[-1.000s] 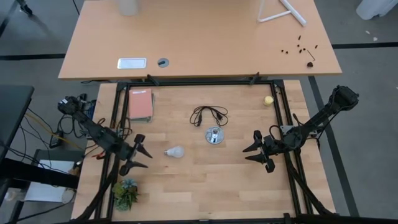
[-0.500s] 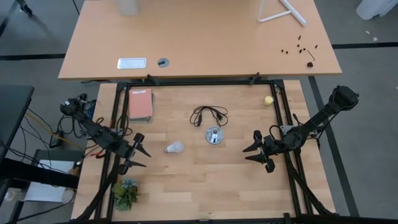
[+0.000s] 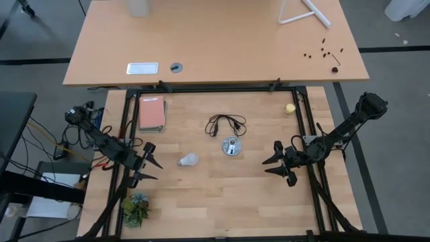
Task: Screw lightbulb
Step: Return to Home Position
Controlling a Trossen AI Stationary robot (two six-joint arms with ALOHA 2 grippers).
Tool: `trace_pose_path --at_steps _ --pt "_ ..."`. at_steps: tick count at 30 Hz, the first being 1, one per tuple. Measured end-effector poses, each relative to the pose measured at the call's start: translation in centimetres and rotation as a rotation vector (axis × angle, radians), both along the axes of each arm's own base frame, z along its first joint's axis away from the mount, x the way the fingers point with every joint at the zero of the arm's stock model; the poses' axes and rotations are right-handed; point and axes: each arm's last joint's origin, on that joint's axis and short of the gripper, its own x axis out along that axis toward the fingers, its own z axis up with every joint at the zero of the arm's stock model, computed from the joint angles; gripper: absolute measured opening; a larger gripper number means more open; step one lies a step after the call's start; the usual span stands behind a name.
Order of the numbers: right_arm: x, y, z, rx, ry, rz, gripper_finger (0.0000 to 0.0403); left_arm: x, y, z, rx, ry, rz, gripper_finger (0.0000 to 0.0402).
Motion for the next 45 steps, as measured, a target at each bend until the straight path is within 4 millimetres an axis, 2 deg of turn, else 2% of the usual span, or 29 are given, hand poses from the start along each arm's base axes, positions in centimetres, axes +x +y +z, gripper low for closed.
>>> trace_pose_path --at_steps 27,30,45 --pt "0.0 0.0 0.0 0.003 0.000 0.000 0.0168 0.0 0.0 0.0 -0.002 -0.002 -0.001 0.0214" --pt "-0.4 -0.1 0.4 -0.072 -0.031 0.033 0.0168 0.0 0.0 0.0 -0.002 -0.002 -0.001 0.0214" --pt "-2.6 -1.5 2.1 -0.176 -0.181 0.160 0.0168 0.0 0.0 0.0 -0.002 -0.002 0.000 0.0214"
